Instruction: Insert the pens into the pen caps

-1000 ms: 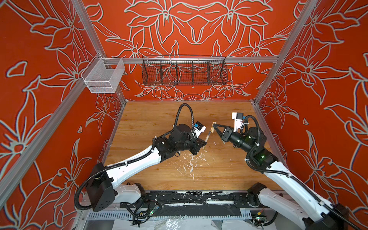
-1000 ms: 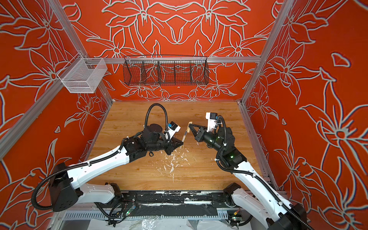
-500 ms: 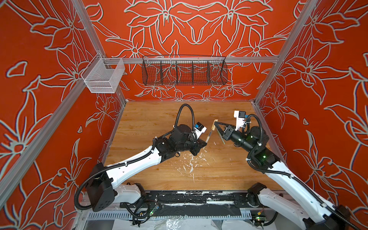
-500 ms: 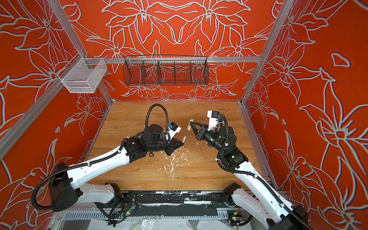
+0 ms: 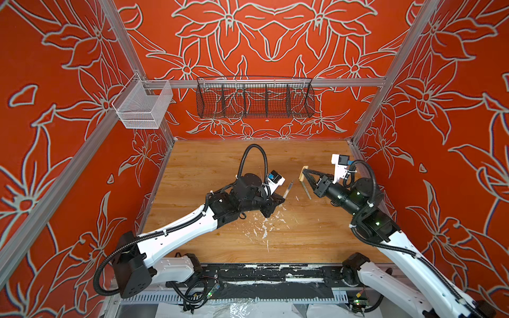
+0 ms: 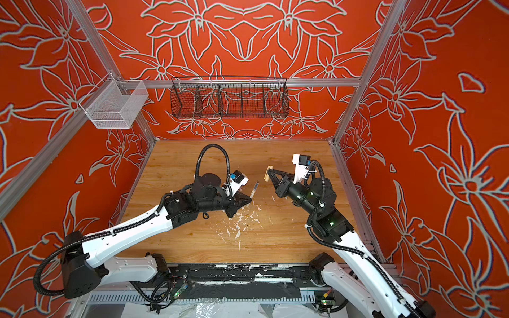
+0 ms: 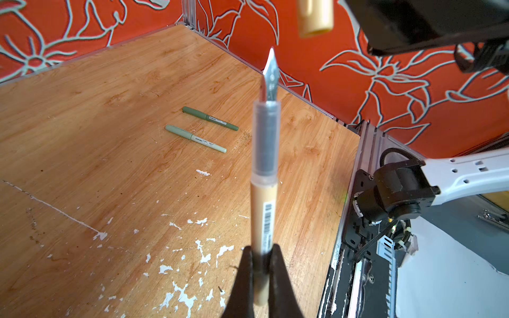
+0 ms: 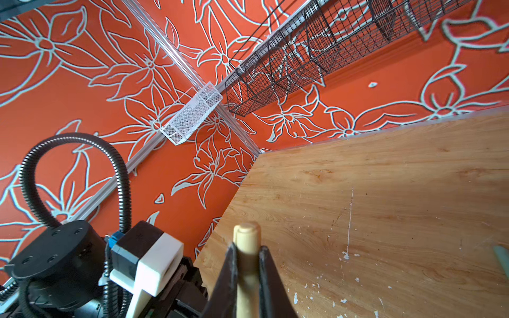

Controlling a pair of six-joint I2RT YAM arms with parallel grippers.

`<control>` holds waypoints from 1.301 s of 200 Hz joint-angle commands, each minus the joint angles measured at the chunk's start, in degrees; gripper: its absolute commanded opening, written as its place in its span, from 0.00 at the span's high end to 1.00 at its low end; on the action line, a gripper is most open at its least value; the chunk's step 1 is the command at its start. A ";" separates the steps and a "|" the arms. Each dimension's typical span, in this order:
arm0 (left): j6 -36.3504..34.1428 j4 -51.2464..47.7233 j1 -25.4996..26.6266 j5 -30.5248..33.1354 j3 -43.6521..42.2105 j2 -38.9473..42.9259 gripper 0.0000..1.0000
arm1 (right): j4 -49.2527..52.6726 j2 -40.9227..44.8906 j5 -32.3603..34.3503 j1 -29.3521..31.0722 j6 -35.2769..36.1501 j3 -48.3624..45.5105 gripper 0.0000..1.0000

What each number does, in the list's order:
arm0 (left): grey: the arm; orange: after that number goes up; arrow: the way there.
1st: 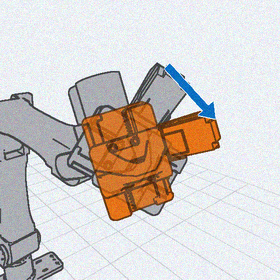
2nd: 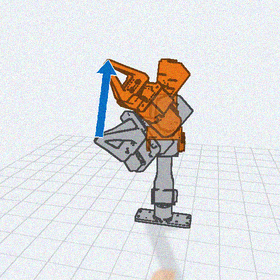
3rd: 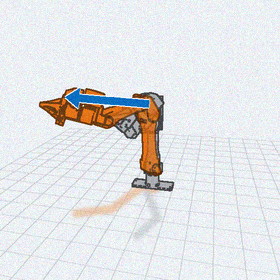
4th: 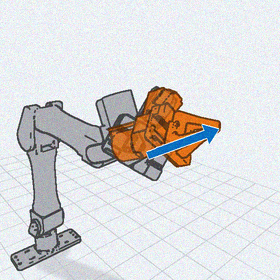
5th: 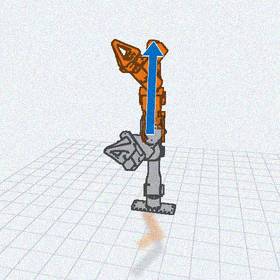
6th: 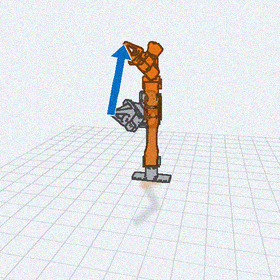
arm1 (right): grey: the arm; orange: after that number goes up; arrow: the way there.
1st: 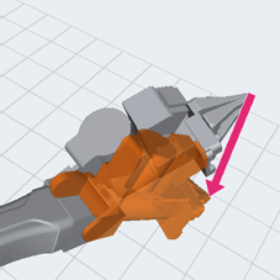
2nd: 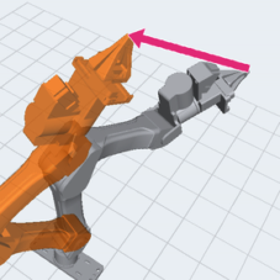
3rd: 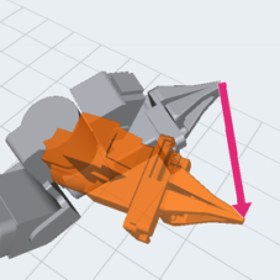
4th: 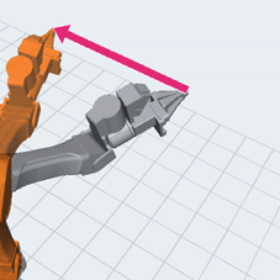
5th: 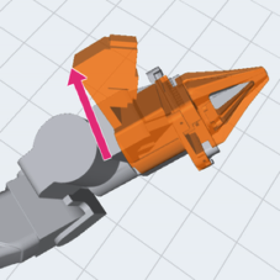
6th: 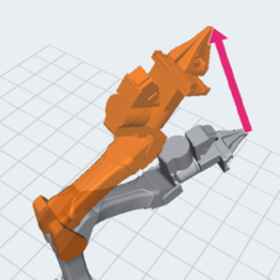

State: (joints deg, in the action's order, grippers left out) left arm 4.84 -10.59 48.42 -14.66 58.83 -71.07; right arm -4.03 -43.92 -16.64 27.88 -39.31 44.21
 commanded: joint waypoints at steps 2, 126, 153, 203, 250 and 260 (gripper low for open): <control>-1.48 1.57 0.87 -0.71 -0.02 -0.04 1.00 | -0.66 -0.28 -2.05 0.15 1.68 2.09 1.00; -3.11 2.36 1.06 0.05 0.15 -0.50 1.00 | -11.50 -3.91 -8.80 0.14 -1.27 0.48 1.00; -2.91 2.90 1.06 0.33 -0.12 -0.23 1.00 | -9.13 -2.42 -7.66 0.16 -0.06 0.01 1.00; -2.82 3.05 1.06 0.42 -0.12 0.02 1.00 | -10.82 -1.16 -6.84 0.16 -1.86 -2.86 1.00; -2.31 3.64 1.06 -0.03 -0.20 0.11 1.00 | -16.46 -1.58 -5.88 0.19 -3.81 -6.25 1.00; -2.22 3.68 1.06 -0.19 -0.21 0.13 1.00 | -17.96 -1.65 -5.77 0.24 -4.14 -6.68 1.00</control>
State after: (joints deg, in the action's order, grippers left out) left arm 2.96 -9.06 49.12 -13.74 58.76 -71.42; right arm -16.43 -45.45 -23.40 27.88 -41.54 39.05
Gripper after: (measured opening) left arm 0.063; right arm 0.143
